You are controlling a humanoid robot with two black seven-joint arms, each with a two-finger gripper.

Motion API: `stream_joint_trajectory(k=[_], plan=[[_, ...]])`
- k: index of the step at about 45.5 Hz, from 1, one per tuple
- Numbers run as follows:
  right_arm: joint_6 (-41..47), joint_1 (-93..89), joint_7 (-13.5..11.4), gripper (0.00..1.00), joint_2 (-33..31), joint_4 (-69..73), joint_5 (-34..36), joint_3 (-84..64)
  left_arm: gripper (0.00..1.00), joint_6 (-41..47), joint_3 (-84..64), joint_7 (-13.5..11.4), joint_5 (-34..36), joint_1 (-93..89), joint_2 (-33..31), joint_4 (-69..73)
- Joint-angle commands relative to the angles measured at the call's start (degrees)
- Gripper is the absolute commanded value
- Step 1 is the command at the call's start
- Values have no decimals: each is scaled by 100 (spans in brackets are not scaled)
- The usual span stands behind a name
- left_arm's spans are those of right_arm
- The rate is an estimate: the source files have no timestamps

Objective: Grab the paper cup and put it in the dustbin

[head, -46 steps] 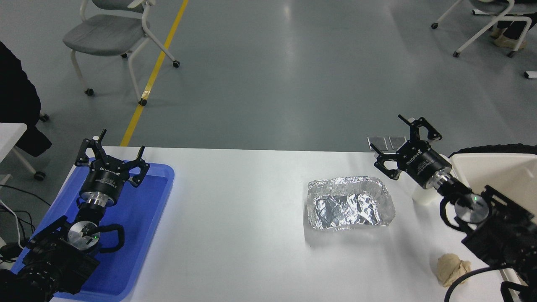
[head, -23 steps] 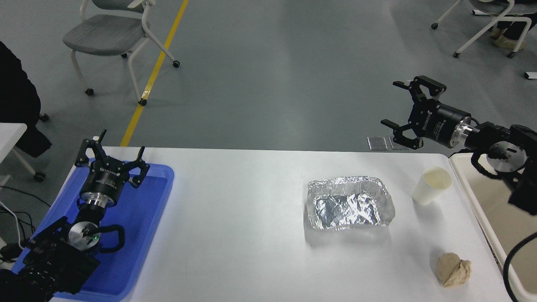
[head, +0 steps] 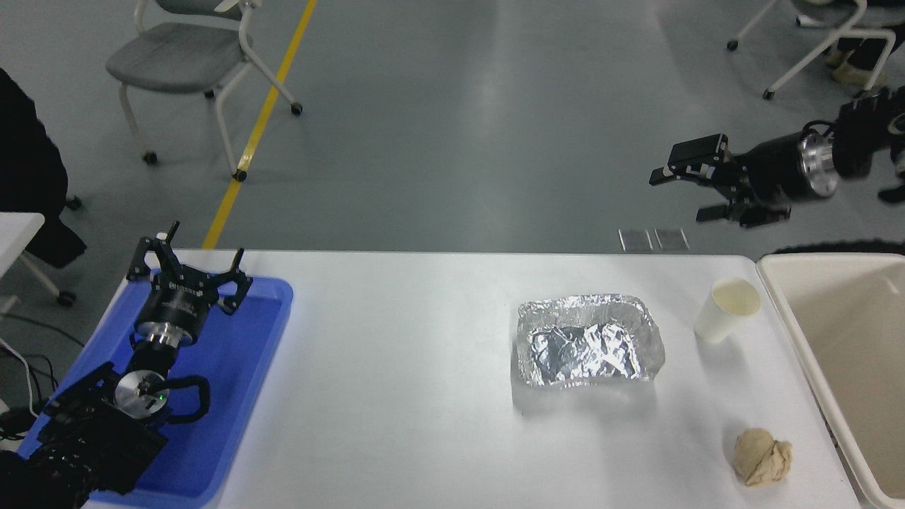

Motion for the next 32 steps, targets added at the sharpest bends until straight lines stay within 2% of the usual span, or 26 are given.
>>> stream_joint_trajectory(k=[1,13,26,32], plan=[[119,1378,-3,100,330,971,-409,-1985,100,0,0,0,0,0,-1,2],[233,3013,-3,100,374,2913,-260,-3436,100,0,1,0,0,0,-1,2],[304,4191,-3,100,559,3846,812,-4035,100,0,-8,0,0,9,8,2],[304,4254,-3,100,866,3934,1199,-4044,100,0,-8,0,0,9,0,-16]])
